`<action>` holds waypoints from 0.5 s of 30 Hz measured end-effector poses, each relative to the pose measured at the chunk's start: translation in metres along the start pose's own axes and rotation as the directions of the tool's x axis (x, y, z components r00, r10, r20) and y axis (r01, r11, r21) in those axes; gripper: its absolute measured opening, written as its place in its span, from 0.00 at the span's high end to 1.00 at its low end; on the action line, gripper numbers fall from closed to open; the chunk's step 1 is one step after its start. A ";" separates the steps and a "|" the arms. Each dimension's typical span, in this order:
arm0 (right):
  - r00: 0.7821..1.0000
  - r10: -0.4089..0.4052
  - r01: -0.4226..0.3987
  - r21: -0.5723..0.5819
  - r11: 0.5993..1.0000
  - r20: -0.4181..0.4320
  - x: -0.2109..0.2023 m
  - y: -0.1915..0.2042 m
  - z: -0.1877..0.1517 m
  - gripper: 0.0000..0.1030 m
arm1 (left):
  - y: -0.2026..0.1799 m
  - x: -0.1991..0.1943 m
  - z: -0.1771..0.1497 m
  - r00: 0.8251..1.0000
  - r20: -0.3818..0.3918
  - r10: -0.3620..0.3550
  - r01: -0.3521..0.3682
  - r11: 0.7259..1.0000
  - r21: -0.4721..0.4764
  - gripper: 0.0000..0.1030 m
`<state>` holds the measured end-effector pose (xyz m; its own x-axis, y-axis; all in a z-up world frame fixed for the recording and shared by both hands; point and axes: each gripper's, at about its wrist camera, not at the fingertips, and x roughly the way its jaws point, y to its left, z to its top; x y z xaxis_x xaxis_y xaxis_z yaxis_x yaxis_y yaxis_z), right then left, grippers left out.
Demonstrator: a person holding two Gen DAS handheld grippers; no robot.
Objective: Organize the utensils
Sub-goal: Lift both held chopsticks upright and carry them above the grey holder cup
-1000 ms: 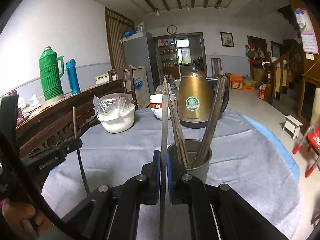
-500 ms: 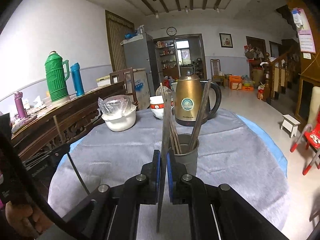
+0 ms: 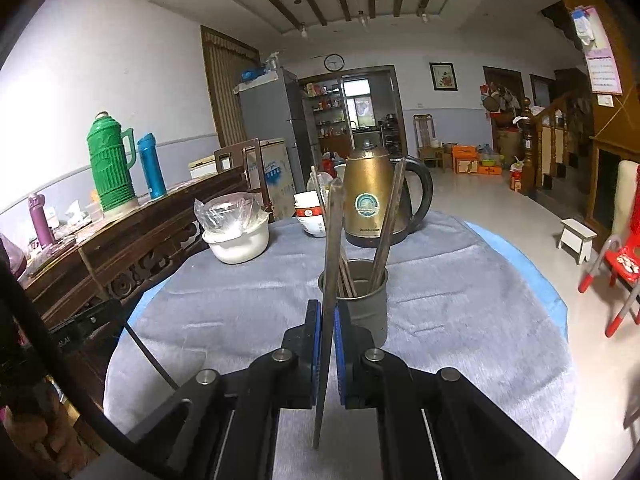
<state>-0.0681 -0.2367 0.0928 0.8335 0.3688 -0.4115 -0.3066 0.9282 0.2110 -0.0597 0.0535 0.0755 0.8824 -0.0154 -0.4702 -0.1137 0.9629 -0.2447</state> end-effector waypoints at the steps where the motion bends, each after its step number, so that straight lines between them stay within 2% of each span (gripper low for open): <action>1: 1.000 -0.001 0.001 0.005 1.000 0.002 0.000 -0.001 0.001 0.94 | 0.001 0.002 0.003 1.000 -0.005 -0.005 0.005 1.000 -0.013 0.95; 6: 0.999 0.006 -0.008 0.047 0.999 0.040 -0.004 -0.008 0.016 0.94 | 0.006 0.017 0.022 1.000 -0.030 -0.006 0.003 0.996 -0.085 0.95; 10: 0.998 -0.003 -0.001 0.051 0.999 0.066 -0.008 -0.012 0.024 0.94 | 0.007 0.029 0.032 0.998 -0.049 0.042 -0.047 0.994 -0.095 0.95; 15: 0.998 -0.007 0.003 0.061 0.998 0.061 -0.005 -0.016 0.026 0.94 | 0.006 0.047 0.037 0.988 -0.112 0.102 -0.113 0.989 -0.098 0.95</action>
<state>-0.0556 -0.2551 0.1143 0.8621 0.3590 -0.3577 -0.2757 0.9244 0.2634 -0.0022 0.0687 0.0828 0.8094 0.0525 -0.5850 -0.2570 0.9273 -0.2723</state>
